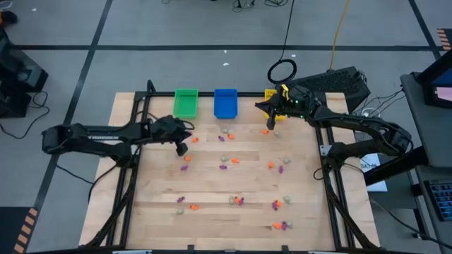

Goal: Sort Halloween decoration
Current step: Put the orange skeleton toy into the green bin

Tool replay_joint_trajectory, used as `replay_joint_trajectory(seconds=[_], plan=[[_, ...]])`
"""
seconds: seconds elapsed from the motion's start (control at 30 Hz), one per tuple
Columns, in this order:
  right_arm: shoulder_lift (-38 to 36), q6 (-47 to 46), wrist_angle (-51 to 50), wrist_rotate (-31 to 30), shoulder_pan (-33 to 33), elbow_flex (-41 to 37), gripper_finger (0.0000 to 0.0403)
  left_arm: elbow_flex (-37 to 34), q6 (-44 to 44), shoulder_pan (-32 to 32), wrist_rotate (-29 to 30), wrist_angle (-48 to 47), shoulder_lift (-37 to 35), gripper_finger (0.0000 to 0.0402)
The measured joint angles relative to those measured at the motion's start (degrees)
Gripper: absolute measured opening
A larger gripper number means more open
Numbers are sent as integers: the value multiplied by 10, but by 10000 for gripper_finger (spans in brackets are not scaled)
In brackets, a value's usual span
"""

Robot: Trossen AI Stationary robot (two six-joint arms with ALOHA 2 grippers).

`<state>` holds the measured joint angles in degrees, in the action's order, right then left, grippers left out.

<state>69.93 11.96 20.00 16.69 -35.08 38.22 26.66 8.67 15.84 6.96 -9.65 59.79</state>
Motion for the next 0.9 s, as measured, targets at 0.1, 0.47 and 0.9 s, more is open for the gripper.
replay_joint_trajectory(seconds=[0.1, 0.47, 0.9], plan=[[1, -19, 9, 0, 6, 0, 0, 16, -5, 4, -1, 0, 38, 10], [5, -7, 19, -1, 15, 0, 0, 67, -16, 5, -1, 1, 139, 123], [10, -16, 19, -1, 15, 0, 0, 72, -46, 7, 21, 1, 204, 151]])
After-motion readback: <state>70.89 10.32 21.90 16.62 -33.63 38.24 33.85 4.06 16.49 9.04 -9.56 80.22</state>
